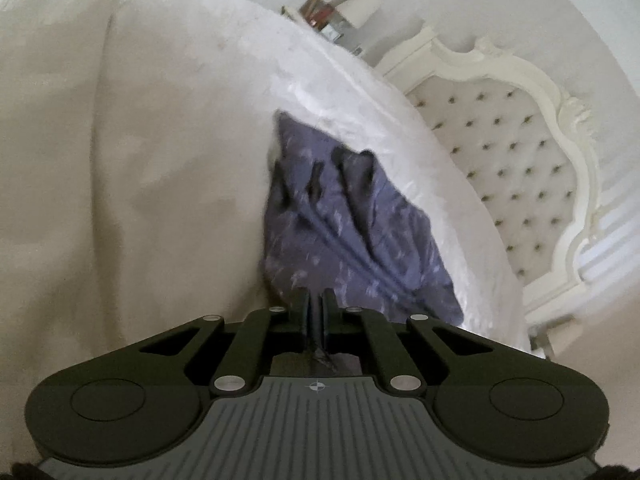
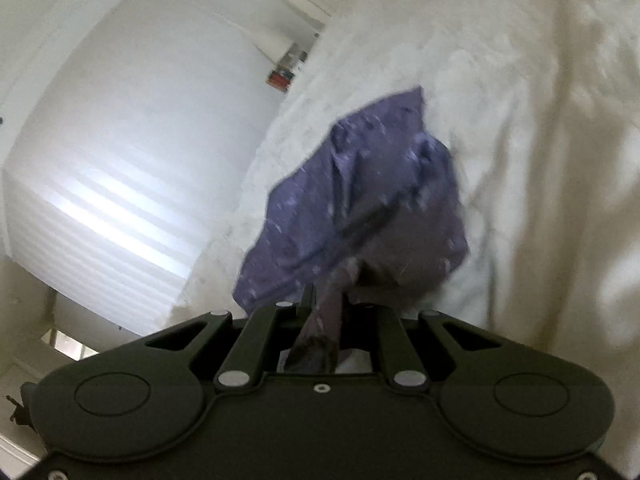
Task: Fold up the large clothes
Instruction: 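Grasp the jacket's end with both grippers and lift it up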
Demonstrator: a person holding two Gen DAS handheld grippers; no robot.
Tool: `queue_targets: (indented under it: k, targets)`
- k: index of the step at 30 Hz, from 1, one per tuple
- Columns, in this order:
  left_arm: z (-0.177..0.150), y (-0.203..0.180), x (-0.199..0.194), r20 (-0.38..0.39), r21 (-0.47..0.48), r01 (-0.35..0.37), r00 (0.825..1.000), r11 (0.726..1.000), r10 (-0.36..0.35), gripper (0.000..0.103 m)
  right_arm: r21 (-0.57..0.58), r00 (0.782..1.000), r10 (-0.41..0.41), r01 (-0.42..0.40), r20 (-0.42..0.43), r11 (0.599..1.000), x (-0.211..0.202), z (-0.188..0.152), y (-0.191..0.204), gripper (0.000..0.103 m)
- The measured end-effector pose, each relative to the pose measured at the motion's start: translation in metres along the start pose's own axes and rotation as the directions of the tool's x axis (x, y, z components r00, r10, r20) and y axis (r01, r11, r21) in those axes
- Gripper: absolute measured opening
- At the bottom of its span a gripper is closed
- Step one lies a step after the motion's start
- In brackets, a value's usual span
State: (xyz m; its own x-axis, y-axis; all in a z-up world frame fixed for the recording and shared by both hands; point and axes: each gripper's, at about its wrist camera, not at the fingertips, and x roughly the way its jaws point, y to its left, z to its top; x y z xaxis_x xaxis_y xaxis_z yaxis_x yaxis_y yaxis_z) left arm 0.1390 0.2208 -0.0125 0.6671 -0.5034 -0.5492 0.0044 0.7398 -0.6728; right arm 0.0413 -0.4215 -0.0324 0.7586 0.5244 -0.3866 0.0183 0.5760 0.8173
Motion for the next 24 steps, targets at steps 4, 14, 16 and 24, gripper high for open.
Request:
queue_targets:
  k: [4,14,16,24]
  targets:
    - [0.021,-0.012,0.008,0.050,0.033,0.008,0.999,0.999,-0.009,0.000,0.019,0.999,0.045,-0.045,0.029,0.999,0.016,0.022,0.007,0.016]
    - [0.057,-0.048,0.027,0.100,0.264,-0.030,0.995,0.964,0.004,0.009,-0.060,0.997,0.079,-0.077,0.019,0.995,0.080,0.067,0.038,0.016]
    - [0.043,-0.052,0.027,0.052,0.357,-0.049,0.998,0.933,0.033,0.027,-0.066,0.997,0.074,-0.073,0.016,0.995,0.083,0.063,0.039,0.016]
    - [-0.014,-0.030,-0.007,-0.097,0.320,-0.018,0.994,0.947,0.052,0.078,-0.035,0.998,0.052,-0.051,0.034,0.998,0.074,0.058,0.027,0.016]
